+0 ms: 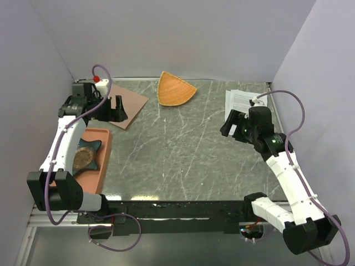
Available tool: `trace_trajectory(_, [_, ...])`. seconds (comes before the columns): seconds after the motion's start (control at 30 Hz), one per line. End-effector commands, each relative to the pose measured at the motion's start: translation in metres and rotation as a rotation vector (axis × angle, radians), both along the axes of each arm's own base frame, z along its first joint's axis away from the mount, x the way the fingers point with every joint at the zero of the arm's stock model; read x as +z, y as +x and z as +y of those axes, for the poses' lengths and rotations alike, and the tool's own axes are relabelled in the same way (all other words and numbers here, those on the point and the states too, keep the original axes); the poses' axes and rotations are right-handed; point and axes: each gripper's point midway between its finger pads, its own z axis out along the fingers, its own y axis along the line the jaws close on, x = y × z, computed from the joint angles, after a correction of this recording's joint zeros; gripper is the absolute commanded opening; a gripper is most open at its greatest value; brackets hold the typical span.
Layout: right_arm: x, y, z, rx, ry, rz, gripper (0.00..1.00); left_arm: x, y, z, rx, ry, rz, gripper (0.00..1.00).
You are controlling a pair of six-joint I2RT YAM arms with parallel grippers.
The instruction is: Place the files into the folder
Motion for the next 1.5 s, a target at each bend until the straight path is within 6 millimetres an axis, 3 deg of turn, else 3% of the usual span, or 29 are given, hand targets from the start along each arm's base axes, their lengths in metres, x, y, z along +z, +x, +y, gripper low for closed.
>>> trace_trajectory(0.0, [0.014,-0.004,-0.001,0.005,0.003,-0.071,1.0,-0.01,0.013,-0.009,0.021,0.091,-0.049,0.99])
trace_trajectory(0.23, [0.009,-0.003,-0.006,-0.028,-0.012,-0.056,0.99,-0.041,0.025,-0.033,-0.037,0.231,-0.04,0.96])
trace_trajectory(0.37, [0.011,-0.002,-0.005,-0.032,-0.006,-0.053,0.99,-0.077,0.034,-0.041,-0.036,0.347,0.03,0.96])
trace_trajectory(0.4, [0.012,-0.002,-0.005,-0.031,-0.004,-0.052,0.99,-0.078,0.041,-0.034,0.008,0.415,0.003,0.96])
trace_trajectory(0.47, [0.013,-0.001,-0.003,-0.029,0.004,-0.054,0.99,-0.095,0.038,-0.038,0.011,0.537,-0.011,0.96])
trace_trajectory(0.53, [0.015,-0.001,-0.002,-0.027,0.013,-0.056,0.99,-0.101,0.041,-0.028,0.067,0.666,-0.06,0.96])
trace_trajectory(0.57, [0.016,0.0,-0.001,-0.029,0.016,-0.06,0.99,-0.104,0.04,-0.033,0.044,0.708,-0.08,0.96])
trace_trajectory(0.67, [0.017,-0.002,0.006,-0.004,0.044,-0.064,0.99,-0.112,0.043,-0.031,0.053,0.782,-0.102,0.96])
trace_trajectory(0.87, [0.017,-0.005,0.009,0.004,0.071,-0.079,0.94,-0.109,0.063,-0.017,0.162,0.944,-0.202,0.99])
trace_trajectory(0.97, [0.018,-0.005,0.008,0.0,0.07,-0.079,0.9,-0.119,0.068,-0.012,0.169,1.014,-0.193,0.99])
trace_trajectory(1.13, [0.022,-0.006,0.008,-0.006,0.069,-0.08,0.87,-0.146,0.073,-0.014,0.147,1.063,-0.162,0.99])
trace_trajectory(1.47, [0.035,-0.009,0.008,-0.004,0.085,-0.115,0.81,-0.151,0.091,-0.012,0.171,1.129,-0.188,0.98])
